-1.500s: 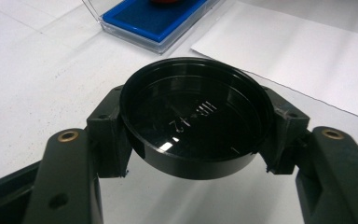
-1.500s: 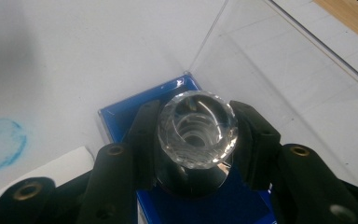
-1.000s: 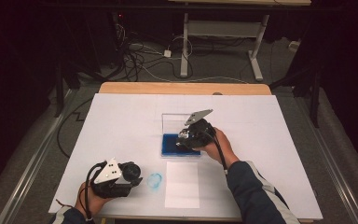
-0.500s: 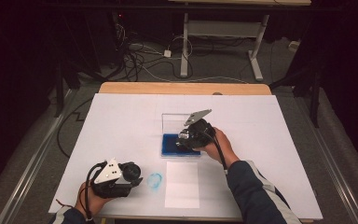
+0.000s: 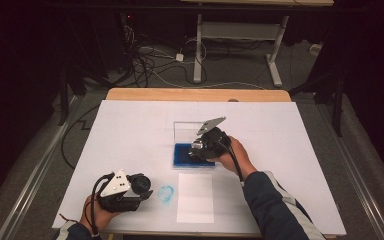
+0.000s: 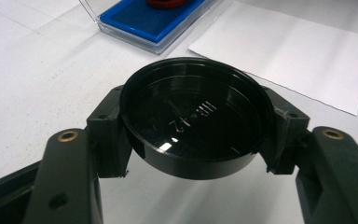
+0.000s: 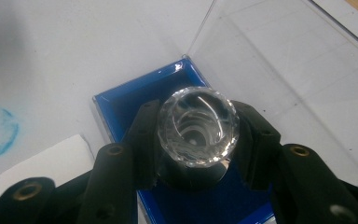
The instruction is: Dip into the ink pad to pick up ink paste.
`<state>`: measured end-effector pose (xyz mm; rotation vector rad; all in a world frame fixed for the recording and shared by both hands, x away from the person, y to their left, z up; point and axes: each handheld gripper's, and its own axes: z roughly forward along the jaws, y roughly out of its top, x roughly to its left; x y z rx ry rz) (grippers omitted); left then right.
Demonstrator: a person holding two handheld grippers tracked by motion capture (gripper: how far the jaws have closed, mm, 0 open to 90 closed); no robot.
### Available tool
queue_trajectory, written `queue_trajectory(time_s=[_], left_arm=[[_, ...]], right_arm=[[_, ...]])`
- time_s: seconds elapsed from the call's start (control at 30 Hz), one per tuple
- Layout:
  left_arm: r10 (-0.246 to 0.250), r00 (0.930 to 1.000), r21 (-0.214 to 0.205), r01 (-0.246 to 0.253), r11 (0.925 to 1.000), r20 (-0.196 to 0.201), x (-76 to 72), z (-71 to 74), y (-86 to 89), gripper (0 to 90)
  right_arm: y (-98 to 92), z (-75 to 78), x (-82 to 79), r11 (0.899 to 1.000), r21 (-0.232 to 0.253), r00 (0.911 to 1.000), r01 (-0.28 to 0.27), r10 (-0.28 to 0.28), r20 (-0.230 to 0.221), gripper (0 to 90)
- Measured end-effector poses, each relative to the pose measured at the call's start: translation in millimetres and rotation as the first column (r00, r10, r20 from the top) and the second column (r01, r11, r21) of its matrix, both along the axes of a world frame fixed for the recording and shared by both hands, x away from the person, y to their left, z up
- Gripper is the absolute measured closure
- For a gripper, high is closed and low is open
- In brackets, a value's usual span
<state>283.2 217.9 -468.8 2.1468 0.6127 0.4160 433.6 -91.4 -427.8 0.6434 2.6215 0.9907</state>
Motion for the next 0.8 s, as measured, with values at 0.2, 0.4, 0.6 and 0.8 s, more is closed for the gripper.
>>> queue_trajectory(time_s=[0.2,0.4,0.6,0.8], left_arm=[[0.001,1.0000,-0.001,-0.001,1.0000,-0.002,0.5,-0.1,0.4,35.8],[0.003,1.0000,-0.005,-0.003,1.0000,-0.005,1.3,-0.7,0.6,35.8],[0.001,1.0000,-0.002,-0.001,1.0000,-0.004,1.4,-0.6,0.1,35.8],[0.000,1.0000,0.000,0.000,1.0000,-0.003,1.3,-0.7,-0.1,35.8]], right_arm=[[-0.7,2.3,-1.2,1.000,-0.006,0.9999,-0.008,0.008,0.011,56.7],[-7.0,13.5,-4.5,0.999,0.035,0.9991,-0.004,0.002,0.043,56.7],[-12.6,21.5,-10.4,0.998,0.063,0.9988,-0.004,0.001,0.050,56.6],[-15.4,25.6,-16.0,0.997,0.072,0.9980,-0.011,0.006,0.062,56.6]])
